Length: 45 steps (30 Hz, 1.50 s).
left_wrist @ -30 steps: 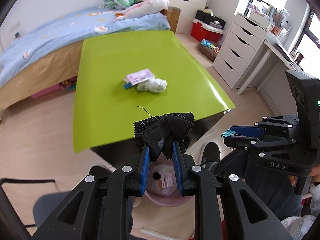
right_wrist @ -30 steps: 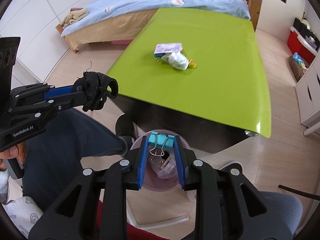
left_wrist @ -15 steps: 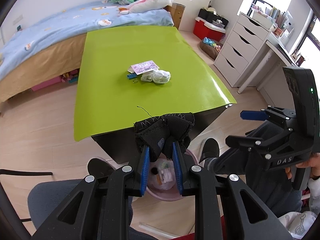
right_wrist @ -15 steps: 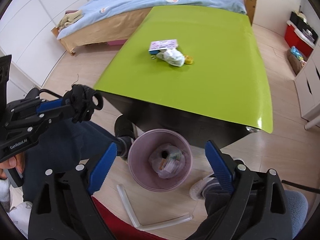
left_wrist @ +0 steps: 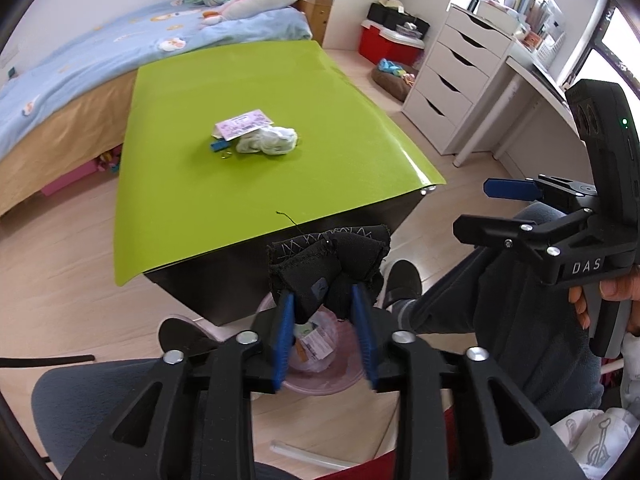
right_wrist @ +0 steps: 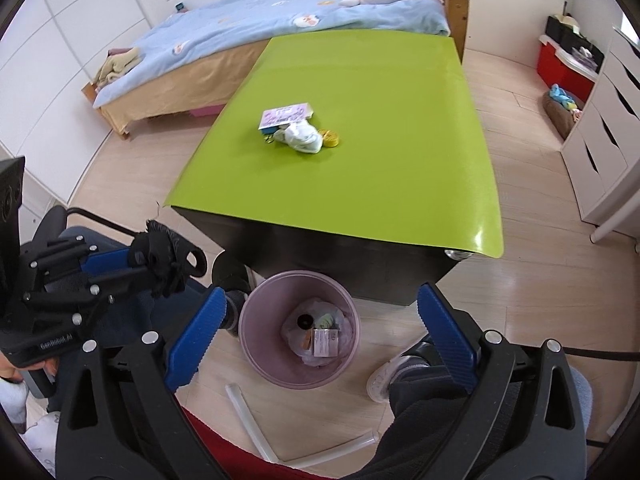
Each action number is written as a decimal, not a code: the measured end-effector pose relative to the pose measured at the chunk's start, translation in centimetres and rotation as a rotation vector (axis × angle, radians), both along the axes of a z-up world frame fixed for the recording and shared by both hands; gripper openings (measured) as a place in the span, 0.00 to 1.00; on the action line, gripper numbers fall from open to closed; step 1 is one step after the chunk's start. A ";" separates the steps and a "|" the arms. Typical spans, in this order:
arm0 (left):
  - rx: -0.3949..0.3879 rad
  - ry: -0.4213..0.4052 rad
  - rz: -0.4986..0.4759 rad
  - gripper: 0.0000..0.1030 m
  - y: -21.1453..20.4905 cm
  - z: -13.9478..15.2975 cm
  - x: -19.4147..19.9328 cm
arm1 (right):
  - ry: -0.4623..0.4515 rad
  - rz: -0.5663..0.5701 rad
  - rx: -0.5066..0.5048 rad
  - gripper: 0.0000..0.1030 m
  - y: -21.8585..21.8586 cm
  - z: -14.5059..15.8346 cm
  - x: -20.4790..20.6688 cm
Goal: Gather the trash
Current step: 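Carry both items over the pink wastebasket and open both tools to drop them, then reach the right tool to the white socks and grasp them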
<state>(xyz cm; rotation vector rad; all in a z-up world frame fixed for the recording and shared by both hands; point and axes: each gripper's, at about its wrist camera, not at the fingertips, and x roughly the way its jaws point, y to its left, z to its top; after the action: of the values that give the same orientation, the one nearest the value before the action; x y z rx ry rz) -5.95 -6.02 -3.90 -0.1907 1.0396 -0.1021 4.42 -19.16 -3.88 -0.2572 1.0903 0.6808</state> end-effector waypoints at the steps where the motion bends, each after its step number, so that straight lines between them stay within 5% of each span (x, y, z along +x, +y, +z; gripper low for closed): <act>1: -0.005 0.000 -0.003 0.42 -0.1 0.0 0.1 | -0.003 -0.008 0.002 0.93 -0.3 0.1 0.1; 7: -0.011 -0.007 0.025 0.84 0.0 -0.3 0.3 | -0.005 -0.030 0.022 0.94 -0.8 0.5 0.3; 11: -0.034 -0.002 0.056 0.90 0.7 -0.4 0.5 | 0.003 -0.030 0.034 0.95 -0.9 0.3 0.3; 31: -0.011 -0.013 0.144 0.93 2.9 0.0 0.4 | 0.029 0.002 0.054 0.96 0.1 -0.1 0.1; 45: -0.009 -0.047 0.187 0.93 5.4 1.2 1.7 | 0.024 0.046 0.058 0.96 3.9 0.8 4.3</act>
<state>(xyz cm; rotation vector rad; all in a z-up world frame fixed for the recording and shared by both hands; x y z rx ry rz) -4.24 -0.66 -2.74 -0.2909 0.9697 0.0577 8.73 -15.25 -3.12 -0.2253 1.0881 0.7575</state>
